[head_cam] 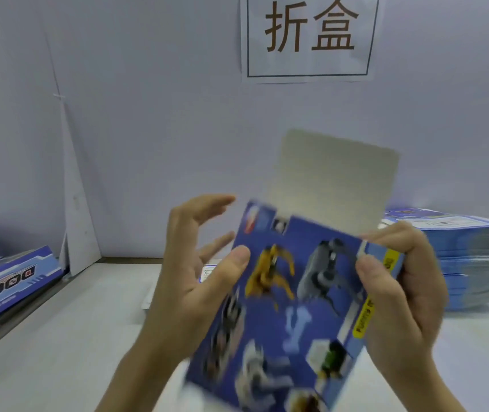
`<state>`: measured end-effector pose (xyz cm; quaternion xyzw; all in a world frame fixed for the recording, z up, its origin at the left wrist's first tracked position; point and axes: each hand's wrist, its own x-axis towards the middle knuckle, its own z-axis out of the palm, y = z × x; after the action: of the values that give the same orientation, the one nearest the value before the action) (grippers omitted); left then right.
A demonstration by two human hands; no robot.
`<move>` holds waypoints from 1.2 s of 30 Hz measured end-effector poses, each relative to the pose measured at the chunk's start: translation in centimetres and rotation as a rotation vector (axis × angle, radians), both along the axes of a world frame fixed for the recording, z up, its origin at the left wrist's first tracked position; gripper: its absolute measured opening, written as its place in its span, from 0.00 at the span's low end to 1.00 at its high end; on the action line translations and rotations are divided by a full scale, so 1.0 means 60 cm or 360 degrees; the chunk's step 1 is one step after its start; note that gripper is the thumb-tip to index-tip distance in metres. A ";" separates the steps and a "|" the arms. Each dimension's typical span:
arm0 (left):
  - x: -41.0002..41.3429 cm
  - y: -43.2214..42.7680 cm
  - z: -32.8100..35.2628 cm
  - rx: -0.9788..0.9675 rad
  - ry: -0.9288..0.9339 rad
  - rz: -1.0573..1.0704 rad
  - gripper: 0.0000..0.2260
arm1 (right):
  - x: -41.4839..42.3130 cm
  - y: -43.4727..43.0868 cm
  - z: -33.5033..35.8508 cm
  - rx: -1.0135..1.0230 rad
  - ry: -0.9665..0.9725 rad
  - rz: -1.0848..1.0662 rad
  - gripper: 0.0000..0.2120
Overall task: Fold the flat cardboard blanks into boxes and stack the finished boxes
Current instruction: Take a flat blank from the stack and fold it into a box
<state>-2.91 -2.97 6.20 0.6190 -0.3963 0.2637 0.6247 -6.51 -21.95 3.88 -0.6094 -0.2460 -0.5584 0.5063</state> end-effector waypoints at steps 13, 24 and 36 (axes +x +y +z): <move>0.034 -0.029 -0.054 0.0760 -0.0462 0.0723 0.59 | 0.009 -0.004 0.011 0.0012 -0.0188 -0.0433 0.12; 0.087 0.001 -0.079 0.0846 -0.0868 0.0692 0.55 | 0.016 -0.087 0.035 0.0691 0.0995 0.0405 0.14; 0.075 0.004 -0.066 0.0828 -0.0640 0.0622 0.59 | 0.029 -0.097 0.022 0.0594 0.1479 0.0759 0.20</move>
<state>1.62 -2.72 2.25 0.7567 -0.4392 0.3844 0.2944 -4.76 -27.80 5.20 -0.6190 -0.0249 -0.1347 0.7734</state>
